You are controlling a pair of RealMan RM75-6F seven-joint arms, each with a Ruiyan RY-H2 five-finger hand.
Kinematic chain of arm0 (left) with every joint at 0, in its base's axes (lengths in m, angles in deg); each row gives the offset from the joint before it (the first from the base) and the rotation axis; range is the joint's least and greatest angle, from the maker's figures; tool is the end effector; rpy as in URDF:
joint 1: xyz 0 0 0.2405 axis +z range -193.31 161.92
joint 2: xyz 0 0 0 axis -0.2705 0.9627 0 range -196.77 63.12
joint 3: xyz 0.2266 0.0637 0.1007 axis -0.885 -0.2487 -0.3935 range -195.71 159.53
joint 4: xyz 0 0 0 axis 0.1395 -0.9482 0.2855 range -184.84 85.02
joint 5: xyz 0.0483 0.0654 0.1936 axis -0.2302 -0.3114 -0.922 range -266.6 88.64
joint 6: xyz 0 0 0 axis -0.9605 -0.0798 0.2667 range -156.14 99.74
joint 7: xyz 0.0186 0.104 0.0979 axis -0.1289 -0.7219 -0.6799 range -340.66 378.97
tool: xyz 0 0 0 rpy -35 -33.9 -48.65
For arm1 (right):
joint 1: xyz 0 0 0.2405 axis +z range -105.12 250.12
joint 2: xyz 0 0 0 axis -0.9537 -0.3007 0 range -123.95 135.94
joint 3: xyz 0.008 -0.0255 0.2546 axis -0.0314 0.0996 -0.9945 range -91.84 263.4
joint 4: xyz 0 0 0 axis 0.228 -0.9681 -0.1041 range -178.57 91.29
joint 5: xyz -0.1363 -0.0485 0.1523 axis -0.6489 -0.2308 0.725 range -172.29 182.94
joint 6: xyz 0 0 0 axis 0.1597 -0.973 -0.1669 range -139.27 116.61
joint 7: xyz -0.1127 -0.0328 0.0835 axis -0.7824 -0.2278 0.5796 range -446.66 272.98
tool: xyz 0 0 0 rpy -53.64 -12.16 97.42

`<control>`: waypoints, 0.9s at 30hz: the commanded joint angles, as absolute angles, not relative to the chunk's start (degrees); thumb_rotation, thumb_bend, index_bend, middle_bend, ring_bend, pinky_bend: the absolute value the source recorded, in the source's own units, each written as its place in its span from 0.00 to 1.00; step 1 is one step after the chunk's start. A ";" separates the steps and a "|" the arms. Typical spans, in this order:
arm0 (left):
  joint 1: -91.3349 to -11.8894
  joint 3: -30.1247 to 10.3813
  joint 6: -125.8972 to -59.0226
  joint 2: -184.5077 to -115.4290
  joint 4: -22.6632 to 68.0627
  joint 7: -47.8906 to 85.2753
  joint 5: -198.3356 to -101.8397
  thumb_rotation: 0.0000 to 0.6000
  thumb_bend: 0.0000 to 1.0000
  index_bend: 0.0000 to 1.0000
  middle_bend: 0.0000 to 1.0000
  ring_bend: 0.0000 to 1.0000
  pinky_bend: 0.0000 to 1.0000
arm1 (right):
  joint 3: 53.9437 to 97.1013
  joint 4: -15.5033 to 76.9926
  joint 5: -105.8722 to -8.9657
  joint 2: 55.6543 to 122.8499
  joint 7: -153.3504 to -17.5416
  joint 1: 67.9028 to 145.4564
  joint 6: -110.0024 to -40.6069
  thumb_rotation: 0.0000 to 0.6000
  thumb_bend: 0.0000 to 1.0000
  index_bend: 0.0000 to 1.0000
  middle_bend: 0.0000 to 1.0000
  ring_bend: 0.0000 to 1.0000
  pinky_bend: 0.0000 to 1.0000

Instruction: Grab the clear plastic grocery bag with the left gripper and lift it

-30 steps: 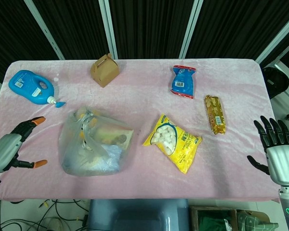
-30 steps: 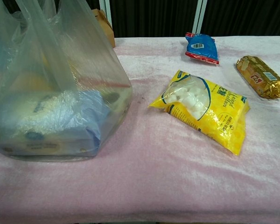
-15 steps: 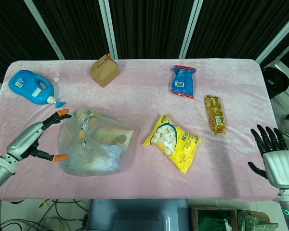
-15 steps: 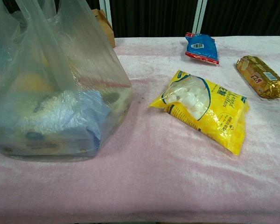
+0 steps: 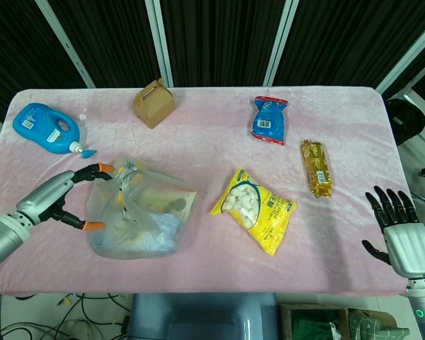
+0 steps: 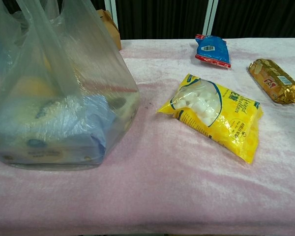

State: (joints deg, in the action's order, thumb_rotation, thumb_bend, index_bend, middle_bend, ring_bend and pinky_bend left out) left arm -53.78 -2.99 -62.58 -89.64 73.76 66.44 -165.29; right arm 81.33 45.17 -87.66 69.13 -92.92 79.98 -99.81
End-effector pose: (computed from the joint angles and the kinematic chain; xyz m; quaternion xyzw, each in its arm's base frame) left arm -0.1188 0.2841 0.2247 -0.6211 -0.6234 -0.3829 0.2810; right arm -0.2935 -0.1999 0.1744 0.6480 -0.2636 0.3948 0.5956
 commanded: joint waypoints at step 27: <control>-62.65 0.30 -53.49 -95.43 74.84 53.97 -151.31 1.00 0.01 0.20 0.24 0.16 0.18 | 81.37 45.56 -86.86 68.92 -92.12 80.17 -99.18 1.00 0.13 0.00 0.00 0.00 0.03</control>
